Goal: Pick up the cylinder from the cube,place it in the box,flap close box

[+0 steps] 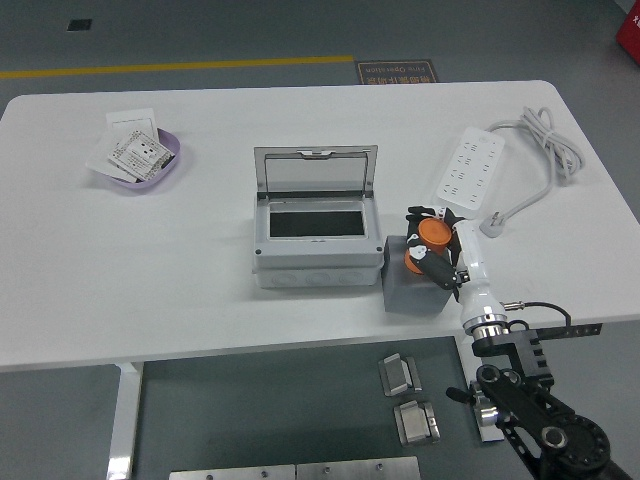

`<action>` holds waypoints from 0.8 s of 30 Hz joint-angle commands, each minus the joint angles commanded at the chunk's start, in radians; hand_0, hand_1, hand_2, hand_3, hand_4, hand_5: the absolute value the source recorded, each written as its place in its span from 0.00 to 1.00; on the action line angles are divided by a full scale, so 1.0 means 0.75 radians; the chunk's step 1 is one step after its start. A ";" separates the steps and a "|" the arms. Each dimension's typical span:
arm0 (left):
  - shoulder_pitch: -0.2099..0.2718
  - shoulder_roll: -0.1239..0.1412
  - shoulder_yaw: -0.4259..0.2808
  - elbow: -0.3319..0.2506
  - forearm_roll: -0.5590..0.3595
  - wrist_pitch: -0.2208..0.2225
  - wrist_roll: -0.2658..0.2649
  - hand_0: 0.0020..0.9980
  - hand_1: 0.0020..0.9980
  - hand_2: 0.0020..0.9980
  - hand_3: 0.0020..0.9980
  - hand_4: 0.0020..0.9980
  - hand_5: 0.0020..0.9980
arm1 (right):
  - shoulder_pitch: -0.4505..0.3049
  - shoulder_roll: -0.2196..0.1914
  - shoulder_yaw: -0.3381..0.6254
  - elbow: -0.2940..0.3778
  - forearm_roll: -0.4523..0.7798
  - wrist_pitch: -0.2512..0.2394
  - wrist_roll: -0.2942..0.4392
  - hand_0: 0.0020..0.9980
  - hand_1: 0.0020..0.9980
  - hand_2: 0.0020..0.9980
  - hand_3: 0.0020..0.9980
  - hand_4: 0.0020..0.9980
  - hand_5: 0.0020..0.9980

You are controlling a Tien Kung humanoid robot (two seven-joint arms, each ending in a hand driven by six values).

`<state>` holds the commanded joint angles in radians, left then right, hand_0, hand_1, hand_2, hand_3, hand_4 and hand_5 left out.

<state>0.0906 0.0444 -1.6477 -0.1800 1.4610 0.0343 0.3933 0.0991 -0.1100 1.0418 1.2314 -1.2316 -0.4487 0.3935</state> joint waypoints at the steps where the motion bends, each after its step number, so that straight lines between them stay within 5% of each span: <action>1: 0.000 0.000 0.000 0.000 -0.001 0.000 -0.001 0.64 0.65 0.56 0.68 0.71 0.34 | 0.000 0.000 0.000 -0.001 0.000 0.000 0.000 0.56 0.56 0.52 0.46 0.00 0.00; 2: 0.000 0.000 0.000 0.000 -0.002 0.000 -0.001 0.64 0.65 0.56 0.68 0.71 0.34 | 0.000 0.000 0.000 -0.002 -0.001 -0.001 -0.001 0.25 0.23 0.32 0.28 0.00 0.00; 7: -0.001 0.001 -0.001 0.000 0.001 0.001 -0.003 0.64 0.65 0.56 0.68 0.71 0.34 | 0.006 -0.002 -0.004 -0.001 -0.024 -0.016 -0.006 0.25 0.23 0.32 0.28 0.00 0.00; 8: 0.000 0.001 -0.001 0.000 0.003 0.001 -0.002 0.64 0.65 0.56 0.68 0.71 0.34 | 0.009 -0.003 -0.004 0.003 -0.035 -0.022 -0.008 0.12 0.18 0.28 0.31 0.00 0.00; 24: -0.003 0.004 -0.006 0.000 0.024 0.003 0.000 0.64 0.65 0.56 0.68 0.71 0.34 | 0.135 -0.040 0.000 0.048 -0.257 -0.095 -0.095 0.11 0.15 0.27 0.31 0.00 0.00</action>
<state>0.0881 0.0478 -1.6525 -0.1800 1.4788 0.0367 0.3930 0.2003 -0.1404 1.0417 1.2672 -1.4243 -0.5200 0.3222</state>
